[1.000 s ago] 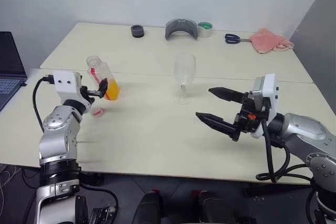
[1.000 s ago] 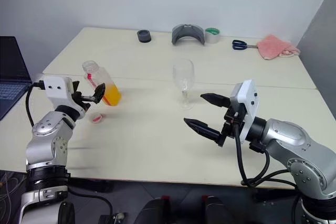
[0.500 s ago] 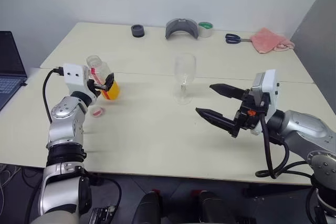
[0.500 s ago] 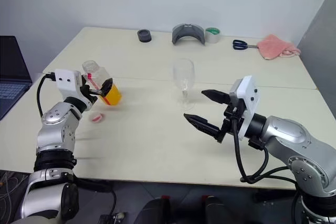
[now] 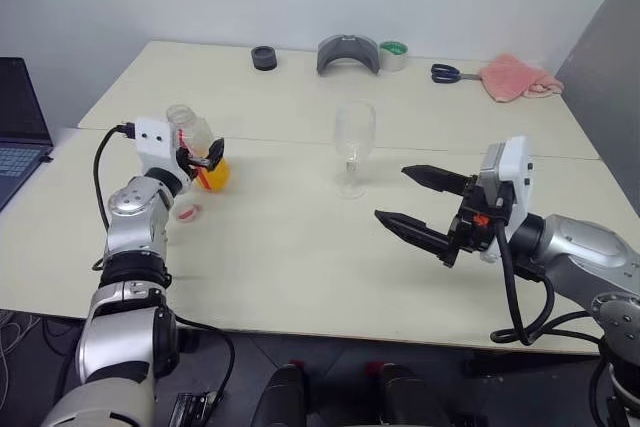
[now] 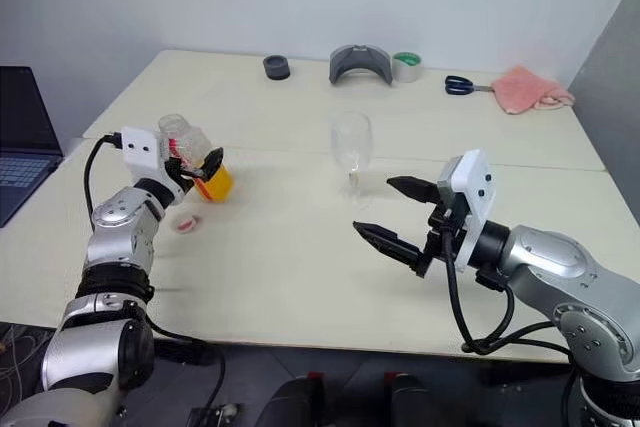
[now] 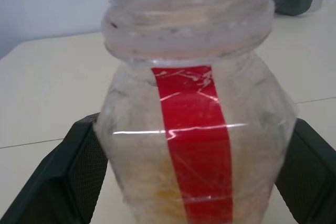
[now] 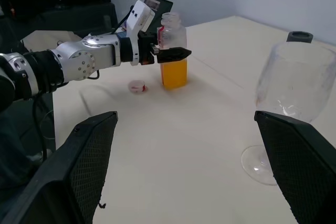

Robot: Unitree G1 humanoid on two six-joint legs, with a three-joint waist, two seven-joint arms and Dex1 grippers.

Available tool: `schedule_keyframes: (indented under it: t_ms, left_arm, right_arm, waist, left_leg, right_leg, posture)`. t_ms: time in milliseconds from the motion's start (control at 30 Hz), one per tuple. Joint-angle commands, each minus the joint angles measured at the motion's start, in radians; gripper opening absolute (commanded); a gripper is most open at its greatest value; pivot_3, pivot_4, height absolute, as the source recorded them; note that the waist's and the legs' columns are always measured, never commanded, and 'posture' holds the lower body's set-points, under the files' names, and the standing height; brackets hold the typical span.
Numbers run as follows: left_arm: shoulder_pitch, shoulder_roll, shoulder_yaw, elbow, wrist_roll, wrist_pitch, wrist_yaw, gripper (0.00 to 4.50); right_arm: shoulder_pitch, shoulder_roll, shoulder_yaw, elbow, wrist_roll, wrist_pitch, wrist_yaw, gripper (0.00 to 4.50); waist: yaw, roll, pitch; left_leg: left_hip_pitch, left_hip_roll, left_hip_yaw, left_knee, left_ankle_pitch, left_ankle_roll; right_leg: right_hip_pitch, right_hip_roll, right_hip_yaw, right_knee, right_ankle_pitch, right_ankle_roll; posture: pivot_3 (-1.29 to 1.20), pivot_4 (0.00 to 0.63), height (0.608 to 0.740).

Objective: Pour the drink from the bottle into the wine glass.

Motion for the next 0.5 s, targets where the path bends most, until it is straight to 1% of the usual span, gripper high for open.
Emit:
schedule_keyframes:
  t_ms: [33, 100, 200, 400, 433, 500]
  left_arm:
    - [-0.041, 0.018, -0.003, 0.036, 0.017, -0.054, 0.004, 4.5]
    - [-0.051, 0.017, -0.004, 0.057, 0.019, -0.069, -0.003, 4.5]
    - [-0.067, 0.018, -0.006, 0.095, 0.027, -0.091, 0.0, 3.91]
    - [-0.085, 0.017, -0.003, 0.128, 0.031, -0.111, -0.004, 2.05]
    - [-0.087, 0.016, -0.003, 0.13, 0.031, -0.112, -0.004, 1.84]
    - [-0.09, 0.017, -0.003, 0.133, 0.032, -0.113, -0.004, 1.72]
  right_arm:
    - [0.007, -0.011, -0.034, -0.039, -0.01, -0.033, 0.005, 4.45]
    - [0.017, -0.014, -0.034, -0.038, -0.018, -0.041, 0.011, 4.45]
    - [0.028, -0.014, -0.034, -0.044, -0.021, -0.049, 0.011, 4.5]
    - [0.037, -0.01, -0.028, -0.046, -0.035, -0.062, 0.011, 4.5]
    - [0.037, -0.009, -0.027, -0.046, -0.037, -0.064, 0.011, 4.5]
    - [0.037, -0.006, -0.025, -0.045, -0.04, -0.068, 0.009, 4.5]
  waist:
    - [-0.001, 0.0, 0.0]
    - [-0.001, 0.0, 0.0]
    - [0.0, 0.0, 0.0]
    - [-0.001, 0.0, 0.0]
    - [-0.001, 0.0, 0.0]
    - [-0.001, 0.0, 0.0]
  left_leg:
    - [0.0, 0.0, 0.0, 0.0, 0.0, 0.0]
    - [0.0, 0.0, 0.0, 0.0, 0.0, 0.0]
    - [0.0, 0.0, 0.0, 0.0, 0.0, 0.0]
    - [0.0, 0.0, 0.0, 0.0, 0.0, 0.0]
    - [0.0, 0.0, 0.0, 0.0, 0.0, 0.0]
    - [0.0, 0.0, 0.0, 0.0, 0.0, 0.0]
  right_leg:
    - [0.0, 0.0, 0.0, 0.0, 0.0, 0.0]
    - [0.0, 0.0, 0.0, 0.0, 0.0, 0.0]
    - [0.0, 0.0, 0.0, 0.0, 0.0, 0.0]
    - [0.0, 0.0, -0.001, 0.0, 0.0, 0.0]
    - [0.0, 0.0, -0.001, 0.0, 0.0, 0.0]
    - [0.0, 0.0, -0.001, 0.001, 0.0, 0.0]
  posture:
    - [0.0, 0.15, 0.74]
    - [0.0, 0.15, 0.74]
    - [0.0, 0.15, 0.74]
    - [0.0, 0.15, 0.74]
    - [0.0, 0.15, 0.74]
    - [0.0, 0.15, 0.74]
